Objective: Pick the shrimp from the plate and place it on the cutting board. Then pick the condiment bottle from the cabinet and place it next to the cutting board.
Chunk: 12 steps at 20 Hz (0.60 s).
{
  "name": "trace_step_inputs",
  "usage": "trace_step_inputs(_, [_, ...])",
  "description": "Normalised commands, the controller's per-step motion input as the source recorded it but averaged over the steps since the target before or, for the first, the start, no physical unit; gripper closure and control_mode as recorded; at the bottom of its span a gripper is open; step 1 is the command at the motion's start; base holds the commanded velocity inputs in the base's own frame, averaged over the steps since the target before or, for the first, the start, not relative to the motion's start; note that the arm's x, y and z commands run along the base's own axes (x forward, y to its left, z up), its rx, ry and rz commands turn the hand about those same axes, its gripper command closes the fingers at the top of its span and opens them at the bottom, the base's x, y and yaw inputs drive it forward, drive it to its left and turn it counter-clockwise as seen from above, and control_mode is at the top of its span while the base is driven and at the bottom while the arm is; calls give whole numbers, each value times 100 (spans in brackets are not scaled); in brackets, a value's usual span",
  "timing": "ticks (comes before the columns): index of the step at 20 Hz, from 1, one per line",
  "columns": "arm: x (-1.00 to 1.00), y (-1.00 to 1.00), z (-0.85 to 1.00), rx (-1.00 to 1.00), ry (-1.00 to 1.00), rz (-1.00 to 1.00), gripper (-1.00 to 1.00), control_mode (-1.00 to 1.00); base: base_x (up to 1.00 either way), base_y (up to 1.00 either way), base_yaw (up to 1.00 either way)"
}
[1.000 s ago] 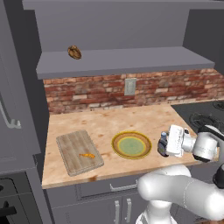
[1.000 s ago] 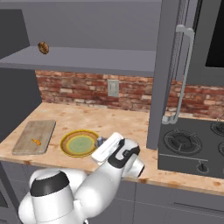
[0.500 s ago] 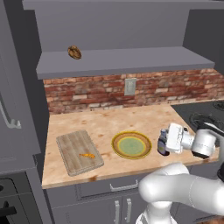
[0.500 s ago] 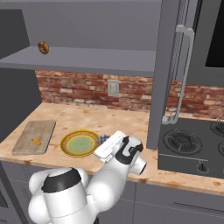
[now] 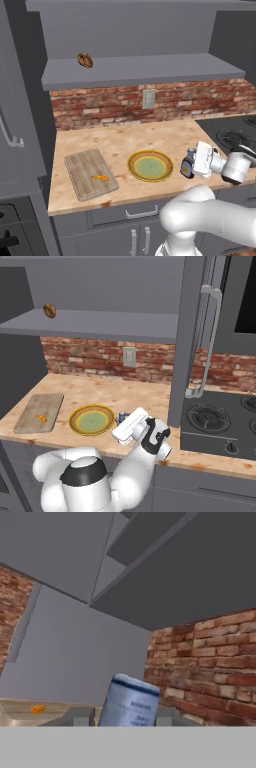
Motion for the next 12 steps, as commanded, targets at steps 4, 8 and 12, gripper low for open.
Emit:
trace_step_inputs(4, [-1, -1, -41, 1, -19, 0, 100, -100, 0, 0, 0])
trace_step_inputs(8, [0, 0, -33, 0, -15, 0, 100, -100, 0, 0, 0])
trace_step_inputs(12, [0, 0, -27, 1, -6, 0, 100, -100, 0, 0, 0])
